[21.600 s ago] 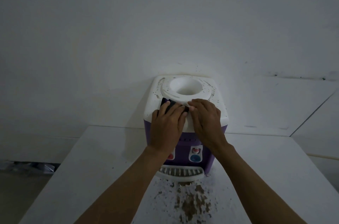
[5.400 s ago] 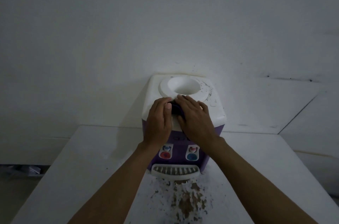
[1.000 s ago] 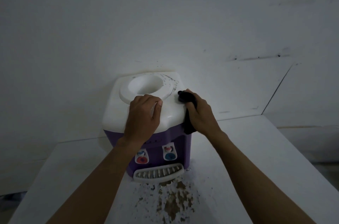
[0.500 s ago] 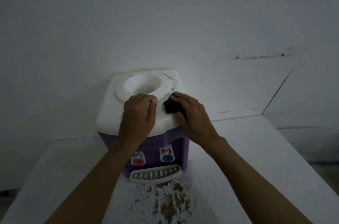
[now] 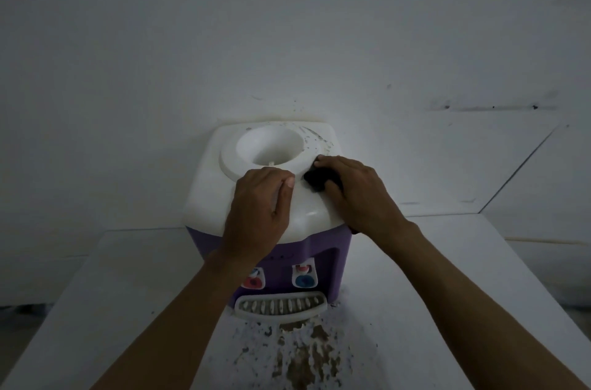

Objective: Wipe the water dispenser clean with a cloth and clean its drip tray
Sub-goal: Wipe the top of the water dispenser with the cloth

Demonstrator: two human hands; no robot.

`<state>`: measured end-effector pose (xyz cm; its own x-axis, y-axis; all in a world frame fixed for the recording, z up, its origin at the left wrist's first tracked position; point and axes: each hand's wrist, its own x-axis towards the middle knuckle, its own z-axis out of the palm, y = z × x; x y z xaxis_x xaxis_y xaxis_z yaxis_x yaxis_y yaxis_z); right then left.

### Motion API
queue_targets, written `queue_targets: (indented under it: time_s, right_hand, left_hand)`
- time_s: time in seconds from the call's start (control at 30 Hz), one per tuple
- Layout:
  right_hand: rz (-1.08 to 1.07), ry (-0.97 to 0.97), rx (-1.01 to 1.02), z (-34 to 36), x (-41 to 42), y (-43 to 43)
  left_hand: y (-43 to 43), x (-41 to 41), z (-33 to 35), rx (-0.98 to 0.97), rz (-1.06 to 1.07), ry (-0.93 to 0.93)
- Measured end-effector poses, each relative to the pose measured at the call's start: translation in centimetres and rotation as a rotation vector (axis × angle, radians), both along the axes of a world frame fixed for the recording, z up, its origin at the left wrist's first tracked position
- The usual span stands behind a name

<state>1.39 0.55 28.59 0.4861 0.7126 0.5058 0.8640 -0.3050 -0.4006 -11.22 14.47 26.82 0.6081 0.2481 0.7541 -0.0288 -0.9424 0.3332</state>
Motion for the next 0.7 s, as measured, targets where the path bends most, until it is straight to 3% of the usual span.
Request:
queue_targets:
  time_s: [0.23,0.37,0.47,0.7]
  right_hand:
    - [-0.057,0.202,-0.122,1.8,3.3,1.0]
    - [-0.112,0.309,-0.033,1.2,3.2,1.8]
    - [-0.175,0.299,0.040,0.1,1.8,1.1]
    - [-0.048,0.094,0.036,-1.5,-1.3,-0.7]
  left_hand:
    - [0.1,0.1,-0.2,0.004,0.011,-0.015]
    - [0.1,0.2,-0.1,-0.004,0.010,-0.018]
    - [0.2,0.0,0.0,-0.038,0.004,-0.025]
    - [-0.1,0.1,0.2,-0.092,0.015,-0.054]
